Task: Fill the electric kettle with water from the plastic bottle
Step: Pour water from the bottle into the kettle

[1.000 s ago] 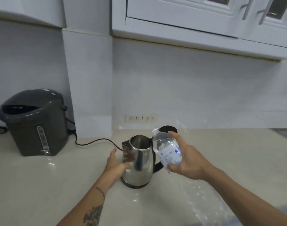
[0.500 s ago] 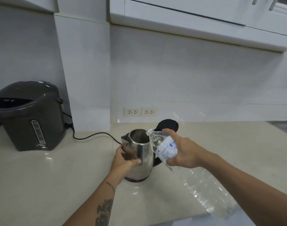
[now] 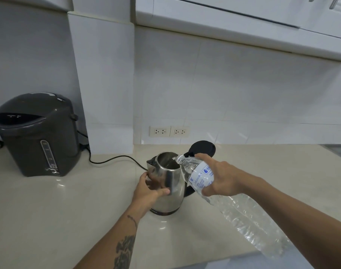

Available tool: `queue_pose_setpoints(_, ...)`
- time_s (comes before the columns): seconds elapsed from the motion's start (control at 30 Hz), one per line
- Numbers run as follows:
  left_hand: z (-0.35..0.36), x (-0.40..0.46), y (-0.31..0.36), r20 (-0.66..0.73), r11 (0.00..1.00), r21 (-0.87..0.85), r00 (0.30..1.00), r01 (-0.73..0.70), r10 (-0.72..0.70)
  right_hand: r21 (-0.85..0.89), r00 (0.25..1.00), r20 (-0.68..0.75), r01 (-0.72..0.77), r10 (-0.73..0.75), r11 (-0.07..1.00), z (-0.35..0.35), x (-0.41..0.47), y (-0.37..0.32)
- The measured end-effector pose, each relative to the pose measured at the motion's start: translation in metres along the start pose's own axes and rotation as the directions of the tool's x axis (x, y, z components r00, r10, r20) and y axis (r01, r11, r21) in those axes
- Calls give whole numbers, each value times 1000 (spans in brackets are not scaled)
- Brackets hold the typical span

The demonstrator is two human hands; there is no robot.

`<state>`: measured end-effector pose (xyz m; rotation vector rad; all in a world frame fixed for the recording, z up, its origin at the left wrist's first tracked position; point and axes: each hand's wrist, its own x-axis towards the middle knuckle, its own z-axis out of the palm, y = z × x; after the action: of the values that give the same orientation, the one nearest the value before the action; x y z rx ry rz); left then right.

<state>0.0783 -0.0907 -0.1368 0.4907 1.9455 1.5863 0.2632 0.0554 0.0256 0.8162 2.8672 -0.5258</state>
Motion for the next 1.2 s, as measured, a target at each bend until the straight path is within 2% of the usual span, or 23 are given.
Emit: queue_pose_setpoints(1.2,0,0,-2,1,1000,6,1000,21,-21,5,1000,15,-22,22,1000,-5,-5,4)
